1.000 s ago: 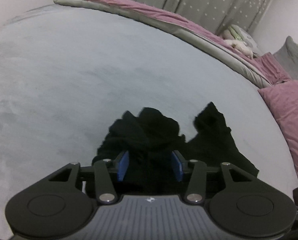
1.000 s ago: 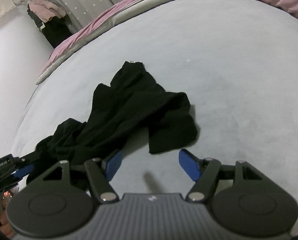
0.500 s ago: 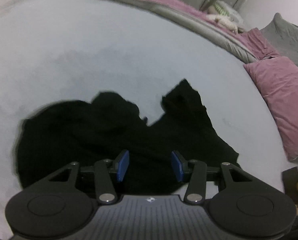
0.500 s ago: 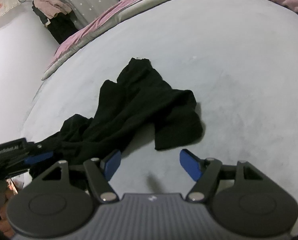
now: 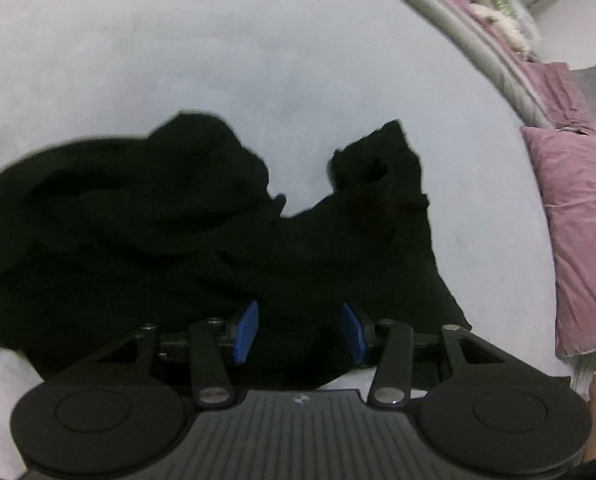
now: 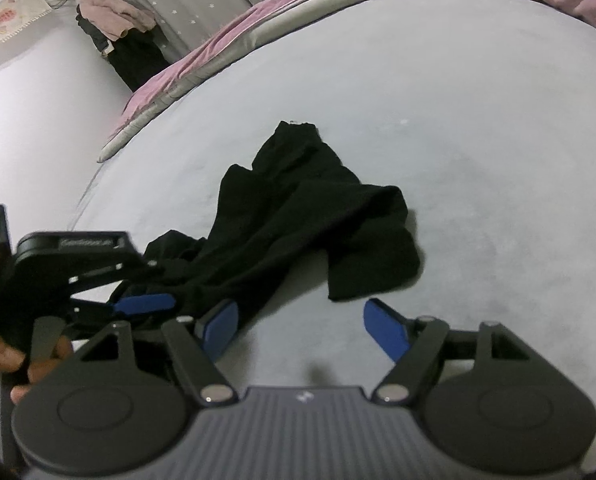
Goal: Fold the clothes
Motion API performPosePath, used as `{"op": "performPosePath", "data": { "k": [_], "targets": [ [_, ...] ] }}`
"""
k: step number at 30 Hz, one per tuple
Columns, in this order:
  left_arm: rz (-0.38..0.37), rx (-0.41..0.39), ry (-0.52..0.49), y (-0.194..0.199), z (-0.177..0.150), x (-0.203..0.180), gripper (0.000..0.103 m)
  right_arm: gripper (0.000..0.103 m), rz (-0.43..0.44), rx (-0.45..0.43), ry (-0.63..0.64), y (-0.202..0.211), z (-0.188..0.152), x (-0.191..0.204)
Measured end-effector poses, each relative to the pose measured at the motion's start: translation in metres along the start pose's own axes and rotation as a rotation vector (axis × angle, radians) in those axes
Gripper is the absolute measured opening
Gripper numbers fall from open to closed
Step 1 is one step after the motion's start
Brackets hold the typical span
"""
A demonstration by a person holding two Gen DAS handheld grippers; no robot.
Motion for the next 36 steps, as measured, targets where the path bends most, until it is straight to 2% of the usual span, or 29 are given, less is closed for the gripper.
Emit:
{"op": "performPosePath", "data": {
  "k": [3, 4, 5, 8, 12, 18, 26, 28, 32, 36],
  "targets": [
    [0.059, -0.002, 0.015, -0.010, 0.000, 0.000, 0.036, 0.073, 0.001, 0.002, -0.005, -0.001, 0.000, -0.001],
    [0.076, -0.007, 0.018, -0.012, -0.001, 0.001, 0.028, 0.073, 0.001, 0.002, -0.007, -0.001, 0.000, -0.001],
    [0.087, -0.011, 0.022, -0.013, -0.002, 0.002, 0.014, 0.073, 0.001, 0.002, -0.007, -0.001, 0.000, -0.001],
    [0.078, -0.020, 0.049, -0.015, -0.006, 0.009, 0.000, 0.073, 0.000, -0.001, -0.004, 0.000, 0.000, -0.001],
    [0.037, -0.044, 0.069, -0.006, -0.014, 0.020, 0.000, 0.073, -0.011, -0.008, 0.006, 0.002, 0.002, -0.002],
    [-0.021, -0.085, 0.047, 0.016, -0.030, 0.035, 0.000, 0.073, -0.026, -0.020, -0.003, 0.005, 0.006, -0.009],
    [-0.003, -0.113, -0.033, 0.030, -0.027, 0.048, 0.000, 0.071, -0.081, -0.036, 0.011, 0.003, 0.012, -0.020],
    [0.003, -0.115, -0.025, 0.033, -0.019, 0.053, 0.005, 0.064, -0.074, -0.051, -0.003, 0.002, 0.015, -0.023],
    [0.024, -0.123, -0.023, 0.034, 0.000, 0.060, 0.027, 0.055, 0.005, -0.087, -0.131, -0.001, 0.020, -0.034],
    [0.021, -0.140, -0.015, 0.035, 0.017, 0.064, 0.031, 0.046, 0.069, -0.085, -0.240, -0.011, 0.023, -0.041]
  ]
}}
Point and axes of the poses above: each gripper's, at about its wrist camera, not at the fingertips, and y roughly against the way its jaws point, x to its left, z to its top, the point moved 6 cm from there along -y, roughly the way its jaws point, and after that the axes turned 11 degrees about z, right-handed, at the moved point
